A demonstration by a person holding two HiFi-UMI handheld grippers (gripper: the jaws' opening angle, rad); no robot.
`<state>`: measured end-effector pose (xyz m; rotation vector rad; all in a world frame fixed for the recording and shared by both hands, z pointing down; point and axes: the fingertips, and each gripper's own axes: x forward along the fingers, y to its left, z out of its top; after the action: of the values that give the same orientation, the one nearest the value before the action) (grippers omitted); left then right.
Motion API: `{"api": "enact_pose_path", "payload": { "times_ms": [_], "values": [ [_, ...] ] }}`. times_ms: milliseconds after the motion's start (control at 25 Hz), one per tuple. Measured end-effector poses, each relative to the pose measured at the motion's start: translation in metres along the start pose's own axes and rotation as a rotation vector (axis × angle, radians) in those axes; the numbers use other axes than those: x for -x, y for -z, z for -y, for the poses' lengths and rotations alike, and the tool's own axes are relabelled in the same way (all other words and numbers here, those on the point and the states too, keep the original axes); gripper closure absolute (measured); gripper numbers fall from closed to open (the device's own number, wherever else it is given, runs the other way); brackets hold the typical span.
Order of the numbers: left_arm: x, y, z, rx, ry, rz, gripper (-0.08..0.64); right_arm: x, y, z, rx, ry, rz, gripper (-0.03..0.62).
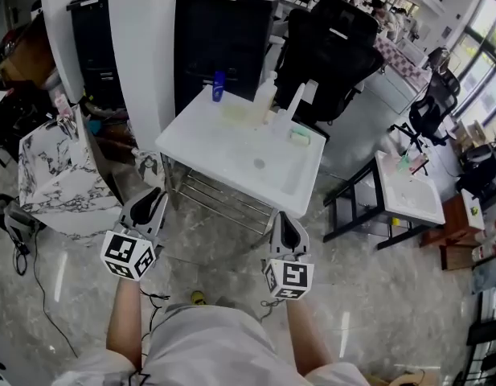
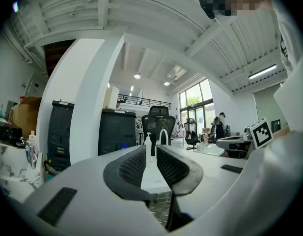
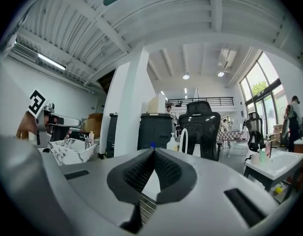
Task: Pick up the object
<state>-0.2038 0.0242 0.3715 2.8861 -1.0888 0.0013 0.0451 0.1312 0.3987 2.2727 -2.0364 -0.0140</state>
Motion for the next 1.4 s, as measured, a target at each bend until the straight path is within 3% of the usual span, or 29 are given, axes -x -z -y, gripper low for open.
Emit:
{"api": "enact_pose_path", "payload": {
  "times_ms": [720, 1080, 1400],
  "values": [
    [-0.07, 0.004, -0.05, -0.012, 0.018, -0.013, 0.495, -0.085, 0.018, 0.014, -0.031, 0.065, -0.025, 0.6],
    [-0.149, 0.013, -0.088, -0.022, 0.004, -0.039, 0.495, -0.175, 0.032, 0.038, -0.044, 0.054, -0.044, 0.6],
    [-0.235, 0.01, -0.125, -0.011, -0.028, -0.071, 0.495, -0.275, 0.022, 0.064, -0.057, 0.0, -0.04, 0.6]
  ]
}}
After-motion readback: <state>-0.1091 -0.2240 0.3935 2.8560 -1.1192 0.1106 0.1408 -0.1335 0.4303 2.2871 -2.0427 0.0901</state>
